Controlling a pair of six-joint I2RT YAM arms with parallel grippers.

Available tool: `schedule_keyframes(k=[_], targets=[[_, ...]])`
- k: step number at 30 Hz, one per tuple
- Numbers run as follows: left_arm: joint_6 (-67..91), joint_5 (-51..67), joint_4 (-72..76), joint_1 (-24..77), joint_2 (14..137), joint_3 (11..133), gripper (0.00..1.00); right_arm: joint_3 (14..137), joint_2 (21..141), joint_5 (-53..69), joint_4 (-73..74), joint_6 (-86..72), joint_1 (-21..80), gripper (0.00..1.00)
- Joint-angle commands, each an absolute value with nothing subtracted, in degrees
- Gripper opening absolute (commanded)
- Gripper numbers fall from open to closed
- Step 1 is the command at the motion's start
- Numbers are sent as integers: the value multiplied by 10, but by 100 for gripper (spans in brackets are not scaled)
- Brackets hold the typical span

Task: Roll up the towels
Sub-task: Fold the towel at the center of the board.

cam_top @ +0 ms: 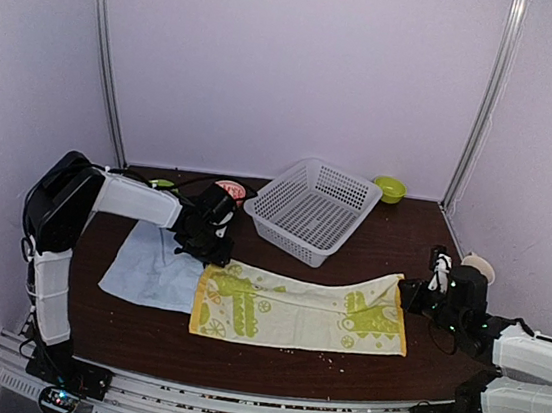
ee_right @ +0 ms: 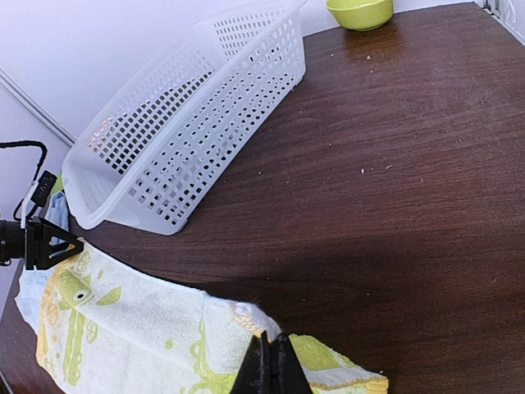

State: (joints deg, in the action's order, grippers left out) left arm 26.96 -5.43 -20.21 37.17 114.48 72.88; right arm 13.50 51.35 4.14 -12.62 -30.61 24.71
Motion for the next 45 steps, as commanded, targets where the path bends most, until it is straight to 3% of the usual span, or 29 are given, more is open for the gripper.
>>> schedule_keyframes(k=[1, 5, 15, 28, 45], targets=[[270, -38, -212, 369, 1163, 740, 41, 136, 515, 45, -141, -312, 244, 0], [269, -37, -213, 369, 1169, 739, 34, 136, 518, 45, -142, -313, 244, 0], [261, -52, -164, 370, 1110, 708, 0, 143, 510, 47, -130, -312, 244, 0], [257, 10, 95, 373, 922, 458, 0, 152, 463, 18, -73, -320, 245, 0], [155, -59, 407, 461, 764, 239, 0, 130, 445, 3, -108, -338, 245, 0]])
